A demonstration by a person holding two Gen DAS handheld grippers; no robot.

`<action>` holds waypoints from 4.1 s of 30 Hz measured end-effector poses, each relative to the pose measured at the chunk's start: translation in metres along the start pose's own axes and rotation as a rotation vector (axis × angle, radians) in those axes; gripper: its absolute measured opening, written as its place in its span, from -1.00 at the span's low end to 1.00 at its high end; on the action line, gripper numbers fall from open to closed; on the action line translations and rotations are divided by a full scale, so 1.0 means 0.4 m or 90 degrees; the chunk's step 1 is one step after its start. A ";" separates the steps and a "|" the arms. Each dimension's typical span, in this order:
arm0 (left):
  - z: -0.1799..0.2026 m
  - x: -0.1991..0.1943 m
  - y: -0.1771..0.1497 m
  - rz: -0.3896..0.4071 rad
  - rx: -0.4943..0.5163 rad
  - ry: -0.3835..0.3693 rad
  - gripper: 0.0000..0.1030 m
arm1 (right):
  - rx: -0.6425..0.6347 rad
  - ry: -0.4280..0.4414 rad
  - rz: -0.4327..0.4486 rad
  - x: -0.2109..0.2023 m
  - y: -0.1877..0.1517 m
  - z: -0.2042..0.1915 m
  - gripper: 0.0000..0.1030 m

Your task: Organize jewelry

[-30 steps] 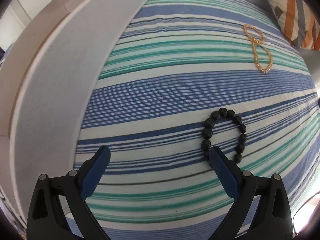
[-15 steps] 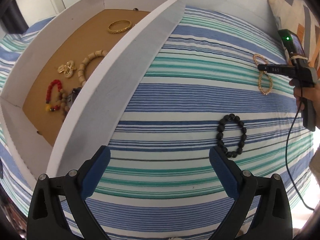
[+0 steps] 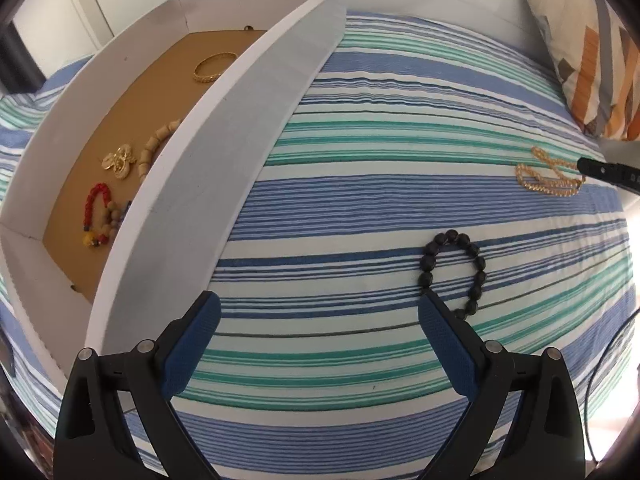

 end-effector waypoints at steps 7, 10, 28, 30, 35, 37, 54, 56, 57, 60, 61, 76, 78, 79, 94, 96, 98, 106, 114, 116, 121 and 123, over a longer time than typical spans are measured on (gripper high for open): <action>0.010 0.001 0.014 0.004 0.010 0.005 0.93 | 0.033 0.038 0.002 -0.073 -0.055 0.019 -0.85; 0.007 0.000 0.014 0.002 0.012 0.006 0.93 | 0.041 0.047 0.006 -0.096 -0.070 0.013 -0.85; 0.092 0.165 0.059 -0.109 0.067 -0.056 0.57 | 0.122 0.131 0.085 -0.316 -0.101 0.073 -0.85; 0.109 0.190 0.050 -0.116 0.077 -0.021 0.44 | 0.118 0.133 0.094 -0.335 -0.102 0.073 -0.84; 0.158 0.191 0.023 -0.099 0.111 -0.014 -0.58 | 0.111 0.139 0.110 -0.375 -0.102 0.071 -0.84; 0.169 0.187 0.023 -0.102 0.116 -0.024 -0.81 | 0.106 0.144 0.114 -0.385 -0.099 0.062 -0.84; -0.075 -0.381 0.121 0.089 -0.125 -0.228 -0.82 | -0.072 0.236 0.168 -0.512 0.076 -0.178 -0.85; -0.126 -0.450 0.147 0.112 -0.145 -0.213 -0.82 | -0.107 0.261 0.172 -0.528 0.113 -0.242 -0.84; -0.151 -0.481 0.153 0.125 -0.154 -0.200 -0.82 | -0.125 0.275 0.174 -0.536 0.133 -0.276 -0.85; -0.245 -0.539 0.169 0.154 -0.178 -0.148 -0.82 | -0.167 0.312 0.177 -0.551 0.189 -0.380 -0.85; -0.275 -0.547 0.172 0.159 -0.189 -0.135 -0.82 | -0.181 0.322 0.177 -0.551 0.209 -0.419 -0.85; -0.612 -0.326 0.228 0.129 -0.330 -0.022 -0.82 | -0.338 0.260 0.117 -0.290 0.392 -0.955 -0.85; -0.620 -0.291 0.230 0.124 -0.334 -0.014 -0.81 | -0.355 0.235 0.109 -0.238 0.399 -1.003 -0.85; -0.620 -0.277 0.231 0.122 -0.336 -0.011 -0.80 | -0.364 0.222 0.110 -0.215 0.403 -1.021 -0.84; -0.476 -0.373 0.201 0.173 -0.288 0.268 0.92 | -0.307 0.210 0.194 -0.287 0.407 -0.958 0.43; -0.451 -0.393 0.194 0.172 -0.288 0.293 0.93 | -0.320 0.193 0.191 -0.310 0.392 -0.937 0.45; -0.436 -0.412 0.177 0.174 -0.310 0.282 0.92 | -0.341 0.177 0.182 -0.326 0.366 -0.916 0.45; -0.361 -0.448 0.145 0.142 -0.342 0.205 0.92 | -0.402 0.171 0.136 -0.368 0.241 -0.851 0.45; -0.327 -0.493 0.127 0.148 -0.360 0.182 0.92 | -0.425 0.153 0.129 -0.413 0.230 -0.828 0.45; -0.331 -0.501 0.121 0.152 -0.367 0.177 0.92 | -0.428 0.155 0.125 -0.422 0.224 -0.835 0.45; -0.333 -0.518 0.113 0.162 -0.379 0.177 0.92 | -0.431 0.165 0.105 -0.428 0.221 -0.856 0.52; -0.334 -0.521 0.110 0.164 -0.382 0.177 0.92 | -0.432 0.162 0.100 -0.427 0.219 -0.863 0.52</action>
Point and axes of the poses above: each gripper's, at about its wrist camera, not at the fingertips, and x roughly the way its jaws point, z to its right, y to its top, the point moved 1 cm from there along x, roughly the way its jaws point, and after that the axes turned 15 degrees about -y, right-handed, at the moved point
